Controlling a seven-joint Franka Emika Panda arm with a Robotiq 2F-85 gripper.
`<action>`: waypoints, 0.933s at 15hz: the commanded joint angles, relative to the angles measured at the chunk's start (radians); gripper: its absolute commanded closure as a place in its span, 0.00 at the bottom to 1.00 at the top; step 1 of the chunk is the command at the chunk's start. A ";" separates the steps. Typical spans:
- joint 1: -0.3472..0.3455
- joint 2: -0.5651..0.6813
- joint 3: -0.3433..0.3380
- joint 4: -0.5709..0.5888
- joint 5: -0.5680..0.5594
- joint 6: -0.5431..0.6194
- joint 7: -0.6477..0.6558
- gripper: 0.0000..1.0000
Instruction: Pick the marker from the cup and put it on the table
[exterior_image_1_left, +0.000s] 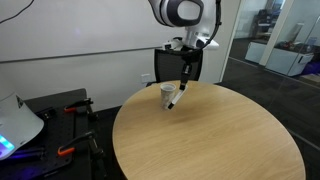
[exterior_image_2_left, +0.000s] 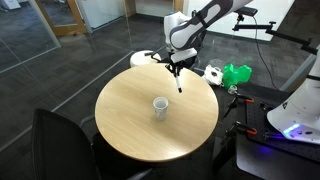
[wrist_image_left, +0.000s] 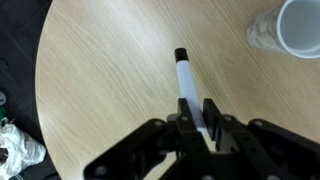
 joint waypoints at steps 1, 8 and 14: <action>-0.047 0.088 0.028 0.114 0.069 -0.076 -0.096 0.95; -0.094 0.240 0.047 0.272 0.124 -0.227 -0.189 0.95; -0.104 0.349 0.053 0.381 0.128 -0.319 -0.192 0.95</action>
